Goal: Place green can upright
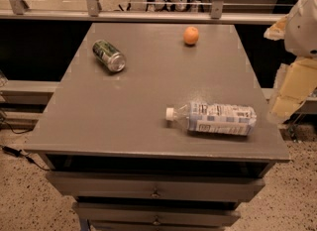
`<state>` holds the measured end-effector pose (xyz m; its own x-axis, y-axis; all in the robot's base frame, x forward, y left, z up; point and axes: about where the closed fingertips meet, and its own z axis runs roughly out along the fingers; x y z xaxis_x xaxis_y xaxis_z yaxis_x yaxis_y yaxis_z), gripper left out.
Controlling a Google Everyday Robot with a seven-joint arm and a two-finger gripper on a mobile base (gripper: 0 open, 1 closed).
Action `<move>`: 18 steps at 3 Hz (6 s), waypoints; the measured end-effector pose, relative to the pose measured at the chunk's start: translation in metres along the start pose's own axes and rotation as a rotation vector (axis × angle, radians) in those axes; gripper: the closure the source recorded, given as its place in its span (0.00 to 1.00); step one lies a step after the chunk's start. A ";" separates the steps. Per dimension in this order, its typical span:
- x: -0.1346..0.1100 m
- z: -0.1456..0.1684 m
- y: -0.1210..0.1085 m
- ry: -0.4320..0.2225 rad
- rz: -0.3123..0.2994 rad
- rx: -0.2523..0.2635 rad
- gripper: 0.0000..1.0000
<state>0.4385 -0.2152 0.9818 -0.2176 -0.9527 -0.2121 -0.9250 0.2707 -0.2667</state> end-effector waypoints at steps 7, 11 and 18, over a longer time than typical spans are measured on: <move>-0.237 0.081 -0.055 -0.291 0.088 -0.089 0.00; -0.380 0.155 -0.116 -0.424 0.250 -0.078 0.00; -0.390 0.281 -0.157 0.060 0.359 0.024 0.00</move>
Offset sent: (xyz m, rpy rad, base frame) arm 0.0056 0.0194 -0.0081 0.0819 0.0053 0.0063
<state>0.7559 0.1532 0.8423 -0.5455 -0.8027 -0.2410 -0.7792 0.5916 -0.2070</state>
